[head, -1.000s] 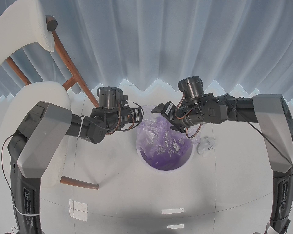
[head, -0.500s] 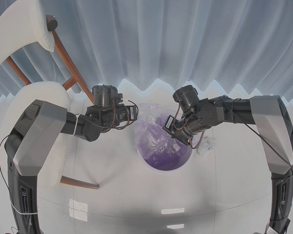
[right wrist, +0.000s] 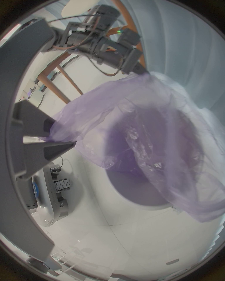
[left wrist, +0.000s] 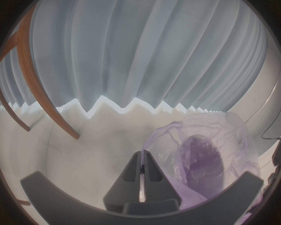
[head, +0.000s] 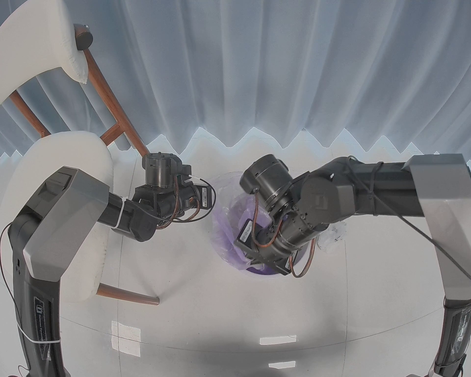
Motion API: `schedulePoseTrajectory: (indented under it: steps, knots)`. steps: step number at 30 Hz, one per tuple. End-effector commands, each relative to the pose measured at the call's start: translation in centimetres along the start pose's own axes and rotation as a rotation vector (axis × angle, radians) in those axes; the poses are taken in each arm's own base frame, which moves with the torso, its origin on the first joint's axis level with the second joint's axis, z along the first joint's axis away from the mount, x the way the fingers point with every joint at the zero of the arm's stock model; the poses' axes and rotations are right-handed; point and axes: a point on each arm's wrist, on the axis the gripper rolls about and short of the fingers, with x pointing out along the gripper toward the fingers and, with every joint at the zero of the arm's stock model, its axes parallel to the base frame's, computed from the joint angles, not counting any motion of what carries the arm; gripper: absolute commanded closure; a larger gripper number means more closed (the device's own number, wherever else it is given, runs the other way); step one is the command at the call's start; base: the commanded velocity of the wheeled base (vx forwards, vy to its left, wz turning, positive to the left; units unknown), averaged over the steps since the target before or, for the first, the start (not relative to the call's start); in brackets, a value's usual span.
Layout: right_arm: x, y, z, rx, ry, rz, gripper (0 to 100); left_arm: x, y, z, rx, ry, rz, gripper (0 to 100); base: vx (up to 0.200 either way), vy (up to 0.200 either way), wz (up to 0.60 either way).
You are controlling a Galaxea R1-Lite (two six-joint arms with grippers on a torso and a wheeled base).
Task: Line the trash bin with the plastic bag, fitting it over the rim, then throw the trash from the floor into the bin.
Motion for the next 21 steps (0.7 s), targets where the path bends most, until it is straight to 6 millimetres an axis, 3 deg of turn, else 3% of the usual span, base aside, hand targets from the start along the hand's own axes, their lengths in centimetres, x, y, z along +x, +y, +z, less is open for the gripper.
schedulePoseTrajectory:
  steps: [1, 10, 16, 17, 21]
  knots:
    - [3.0, -0.1, -2.0, -0.032, 0.048, -0.059, 100, 0.7, 0.3, -1.3, -0.001, 0.01, 0.002, 100, 0.0, 0.0, 0.0]
    - [5.3, 0.9, -2.8, -0.037, 0.037, -0.068, 100, 0.0, 0.4, -3.0, 0.006, 0.074, 0.006, 100, 0.0, 0.0, 0.0]
    - [6.6, 1.7, -5.4, -0.072, 0.054, -0.082, 100, -0.4, 0.9, -3.0, 0.062, 0.079, 0.018, 100, 0.0, 0.0, 0.0]
    - [6.5, 1.9, -5.6, -0.079, 0.055, -0.075, 0, -0.4, 0.8, -2.9, 0.066, 0.078, 0.014, 100, 0.0, 0.0, 0.0]
    - [5.2, 2.9, -5.8, -0.064, 0.029, -0.031, 0, -0.7, 0.5, -2.3, 0.07, 0.056, 0.004, 100, 0.0, 0.0, 0.0]
